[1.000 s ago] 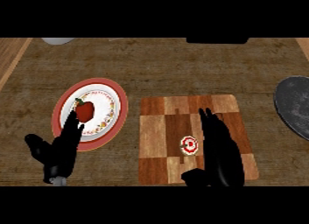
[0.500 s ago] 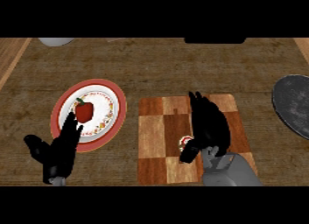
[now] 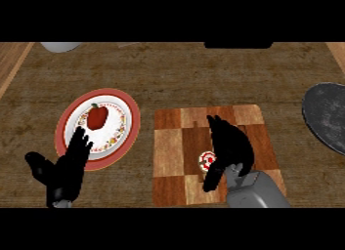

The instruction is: Pick the cupcake from the cutting board and place it in the pan

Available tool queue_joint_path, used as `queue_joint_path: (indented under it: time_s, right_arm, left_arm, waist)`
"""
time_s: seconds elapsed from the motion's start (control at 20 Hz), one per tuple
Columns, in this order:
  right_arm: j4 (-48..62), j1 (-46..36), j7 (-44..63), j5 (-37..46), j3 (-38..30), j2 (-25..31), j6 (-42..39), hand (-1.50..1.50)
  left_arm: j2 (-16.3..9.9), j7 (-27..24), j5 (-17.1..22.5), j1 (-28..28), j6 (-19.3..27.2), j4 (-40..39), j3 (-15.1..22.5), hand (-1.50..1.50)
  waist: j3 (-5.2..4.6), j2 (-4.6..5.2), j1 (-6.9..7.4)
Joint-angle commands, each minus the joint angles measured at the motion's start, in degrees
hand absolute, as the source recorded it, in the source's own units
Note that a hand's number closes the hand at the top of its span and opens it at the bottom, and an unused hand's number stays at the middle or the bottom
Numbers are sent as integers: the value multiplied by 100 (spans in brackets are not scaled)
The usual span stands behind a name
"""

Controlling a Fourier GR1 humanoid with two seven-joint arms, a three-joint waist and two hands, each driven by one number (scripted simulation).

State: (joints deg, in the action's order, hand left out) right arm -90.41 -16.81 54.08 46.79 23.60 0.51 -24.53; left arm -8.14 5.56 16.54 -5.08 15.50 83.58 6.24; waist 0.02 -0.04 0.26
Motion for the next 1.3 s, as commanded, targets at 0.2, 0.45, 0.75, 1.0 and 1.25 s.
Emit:
queue_joint_path:
  time_s: [0.2,0.45,0.75,1.0,1.25]
  right_arm:
    - [-176,289,-80,255,57,-49,215,-150]
    - [247,403,-667,578,-141,145,627,-150]
    - [1268,124,-850,510,-84,-48,1250,-150]
    - [1035,297,-1453,852,377,30,1223,150]
    - [809,437,-1743,1081,113,112,1268,150]
  left_arm:
    - [-64,69,-10,-184,-340,164,-263,0]
    - [126,22,-213,135,-194,-184,-335,0]
    - [415,-288,-335,86,-219,-546,-274,0]
    - [246,-175,-285,292,-325,-609,-513,0]
    - [383,-72,-427,-173,-340,-63,-329,0]
  waist:
    - [-3,-1,-8]
    - [-2,3,-18]
    - [-3,9,-7]
    - [-3,6,-24]
    - [-2,0,-16]
